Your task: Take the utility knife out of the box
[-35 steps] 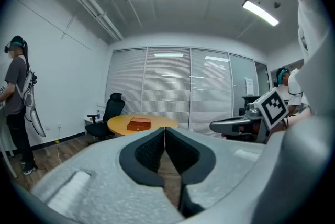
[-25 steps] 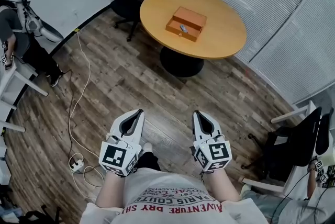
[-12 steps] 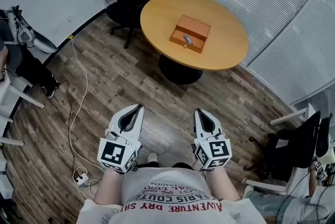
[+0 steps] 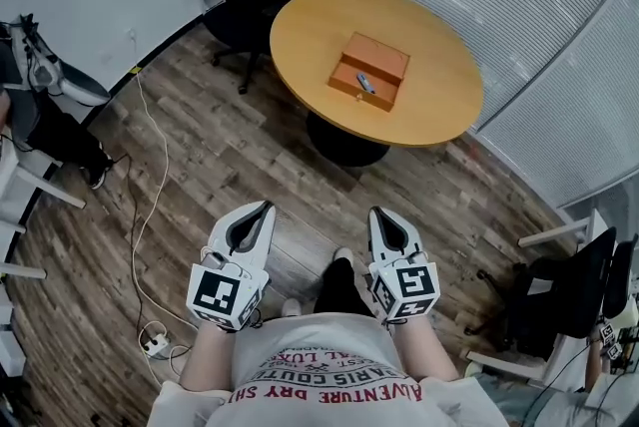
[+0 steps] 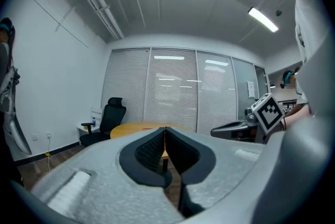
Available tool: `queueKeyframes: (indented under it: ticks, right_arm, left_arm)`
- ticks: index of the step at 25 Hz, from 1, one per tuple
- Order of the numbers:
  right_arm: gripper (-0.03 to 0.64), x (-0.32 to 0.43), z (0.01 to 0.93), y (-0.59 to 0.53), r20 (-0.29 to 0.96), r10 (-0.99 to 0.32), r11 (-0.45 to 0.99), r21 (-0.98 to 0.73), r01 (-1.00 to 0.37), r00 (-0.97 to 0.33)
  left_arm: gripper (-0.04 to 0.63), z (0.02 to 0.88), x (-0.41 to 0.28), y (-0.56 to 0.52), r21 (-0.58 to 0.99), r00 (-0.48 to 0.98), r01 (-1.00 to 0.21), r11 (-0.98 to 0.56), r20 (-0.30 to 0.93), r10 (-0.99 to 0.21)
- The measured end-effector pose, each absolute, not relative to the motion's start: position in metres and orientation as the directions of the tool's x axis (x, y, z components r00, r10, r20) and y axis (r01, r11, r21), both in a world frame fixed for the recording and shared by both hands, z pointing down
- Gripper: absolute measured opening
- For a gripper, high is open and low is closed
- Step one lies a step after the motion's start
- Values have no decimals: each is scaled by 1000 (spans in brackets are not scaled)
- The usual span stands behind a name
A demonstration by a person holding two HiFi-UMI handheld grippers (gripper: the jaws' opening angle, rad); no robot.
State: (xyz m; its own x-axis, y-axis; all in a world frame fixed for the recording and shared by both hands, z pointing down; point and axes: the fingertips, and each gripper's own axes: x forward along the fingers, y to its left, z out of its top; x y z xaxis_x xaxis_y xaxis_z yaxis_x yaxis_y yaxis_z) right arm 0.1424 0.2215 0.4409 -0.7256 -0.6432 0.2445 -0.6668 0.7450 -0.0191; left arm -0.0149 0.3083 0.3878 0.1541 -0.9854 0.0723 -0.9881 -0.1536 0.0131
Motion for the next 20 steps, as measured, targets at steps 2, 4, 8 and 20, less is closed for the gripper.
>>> queueKeyframes:
  ticks: [2,4,8,20]
  right_arm:
    - [9,138,443,204,249,-628,758,-19,-652,-737]
    - [9,132,443,184,248,-613,771,-19,-637,-750]
    - [9,127,438,135,227,-591,792,-13,-610,-774]
    - [9,160,434,-16,221,-568,810,-19,-586,-793]
  left_arm:
    - [11,384,-16,293,2,148,-989,-148,65,-987]
    - [11,382,-20,277,-6,127,-992,-128,62,-990]
    - [11,377,-21,234,-57,104,-993,-107,62,-993]
    - [11,375,20,90,-53,75,-995,-79,66,-995]
